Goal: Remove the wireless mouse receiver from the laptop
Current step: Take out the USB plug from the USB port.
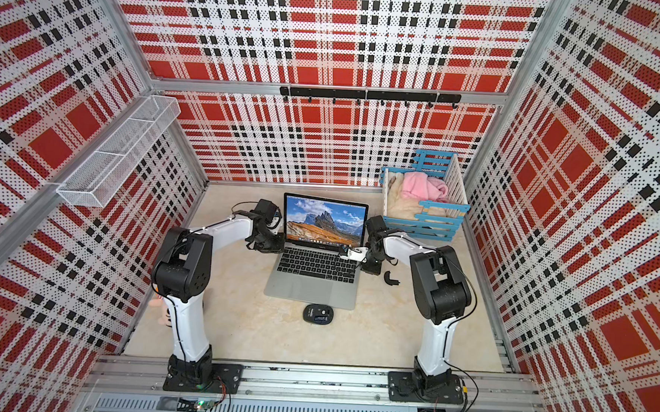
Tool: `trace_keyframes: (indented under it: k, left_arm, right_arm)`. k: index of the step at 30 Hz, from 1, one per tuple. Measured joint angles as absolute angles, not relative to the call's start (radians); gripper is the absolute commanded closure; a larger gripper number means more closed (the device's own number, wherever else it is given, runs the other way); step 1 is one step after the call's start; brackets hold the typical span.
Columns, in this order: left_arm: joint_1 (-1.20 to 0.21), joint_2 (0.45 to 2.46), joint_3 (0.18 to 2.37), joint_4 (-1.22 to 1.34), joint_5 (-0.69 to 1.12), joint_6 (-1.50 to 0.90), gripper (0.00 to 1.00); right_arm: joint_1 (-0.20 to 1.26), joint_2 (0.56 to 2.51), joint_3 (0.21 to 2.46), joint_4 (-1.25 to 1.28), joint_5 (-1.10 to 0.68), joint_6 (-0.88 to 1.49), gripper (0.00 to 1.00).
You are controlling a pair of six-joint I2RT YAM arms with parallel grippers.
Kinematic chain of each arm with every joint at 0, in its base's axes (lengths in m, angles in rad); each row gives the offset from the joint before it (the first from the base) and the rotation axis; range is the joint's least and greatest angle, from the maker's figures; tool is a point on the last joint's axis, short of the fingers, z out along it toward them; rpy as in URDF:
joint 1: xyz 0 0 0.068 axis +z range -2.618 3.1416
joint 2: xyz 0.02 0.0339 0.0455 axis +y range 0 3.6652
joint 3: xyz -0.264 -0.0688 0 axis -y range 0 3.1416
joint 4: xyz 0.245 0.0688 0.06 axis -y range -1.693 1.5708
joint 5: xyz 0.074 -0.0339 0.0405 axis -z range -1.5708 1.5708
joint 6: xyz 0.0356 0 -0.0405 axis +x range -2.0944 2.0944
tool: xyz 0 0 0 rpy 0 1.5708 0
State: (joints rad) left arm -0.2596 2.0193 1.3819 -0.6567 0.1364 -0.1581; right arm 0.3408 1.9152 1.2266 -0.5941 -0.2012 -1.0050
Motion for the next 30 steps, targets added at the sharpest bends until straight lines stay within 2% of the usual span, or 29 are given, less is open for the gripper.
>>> trace_keyframes:
  k: [30]
  left_arm:
    - [-0.260,2.019,1.384,-0.659,0.135,-0.158,0.73]
  right_arm:
    - [0.289,1.868,1.139,-0.511,-0.265,-1.007,1.00]
